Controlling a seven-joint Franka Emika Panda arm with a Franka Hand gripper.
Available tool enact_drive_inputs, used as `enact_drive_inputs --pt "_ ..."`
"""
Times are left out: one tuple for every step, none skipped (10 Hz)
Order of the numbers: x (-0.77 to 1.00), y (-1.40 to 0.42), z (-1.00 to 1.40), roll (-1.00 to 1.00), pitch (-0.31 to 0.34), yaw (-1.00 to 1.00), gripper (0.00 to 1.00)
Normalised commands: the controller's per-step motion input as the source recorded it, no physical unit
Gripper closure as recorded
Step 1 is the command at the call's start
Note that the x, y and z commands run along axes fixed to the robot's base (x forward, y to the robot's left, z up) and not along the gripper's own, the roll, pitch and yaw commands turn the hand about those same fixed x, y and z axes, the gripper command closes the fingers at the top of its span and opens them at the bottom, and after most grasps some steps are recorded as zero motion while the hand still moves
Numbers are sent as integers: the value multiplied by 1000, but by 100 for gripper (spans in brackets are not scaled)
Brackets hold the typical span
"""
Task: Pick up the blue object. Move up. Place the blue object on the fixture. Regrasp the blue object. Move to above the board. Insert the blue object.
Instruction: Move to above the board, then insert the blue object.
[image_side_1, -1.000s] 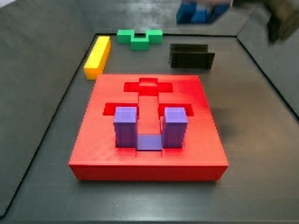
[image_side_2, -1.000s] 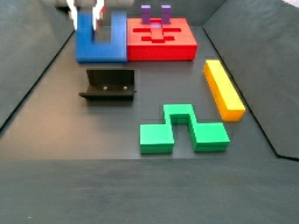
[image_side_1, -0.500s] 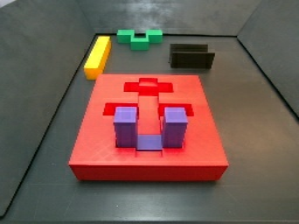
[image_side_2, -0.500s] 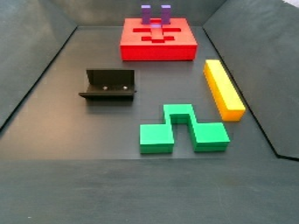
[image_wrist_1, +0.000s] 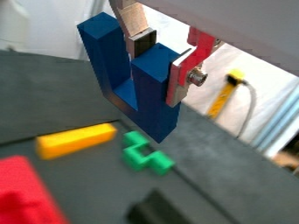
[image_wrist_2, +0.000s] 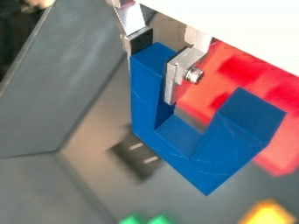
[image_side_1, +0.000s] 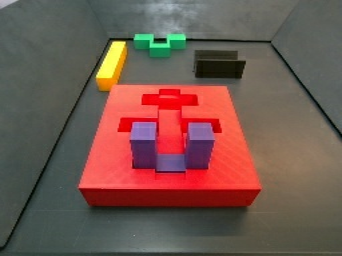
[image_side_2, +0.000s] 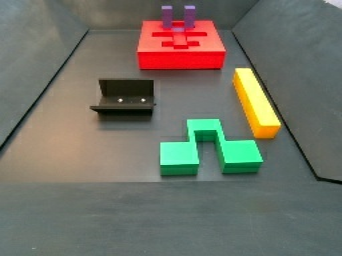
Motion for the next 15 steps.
enact_drive_inputs --pt "-1400 -1361 278 -1000 43 -34 100" --pt "-578 -491 105 -1000 34 -22 100" --pt "-329 -246 43 -1000 35 -19 100" --pt "-68 -51 26 -1000 45 -22 100" --pt "-64 -30 17 -1000 35 -25 100" --pt "-67 18 -4 -953 8 -18 100" --pt "-74 33 15 -740 -15 -14 100" --pt "-76 34 3 -451 -42 -1 100" --pt "-65 26 -4 -343 -49 -4 100" --pt "-44 18 8 -202 -37 -6 100" --pt "0 0 -26 16 0 0 100" --pt "246 103 -340 20 -36 -29 100" --pt "280 234 -357 -23 -267 -340 100" --pt "380 274 -511 -99 -251 -489 100" --pt "369 37 -811 0 -151 -509 100"
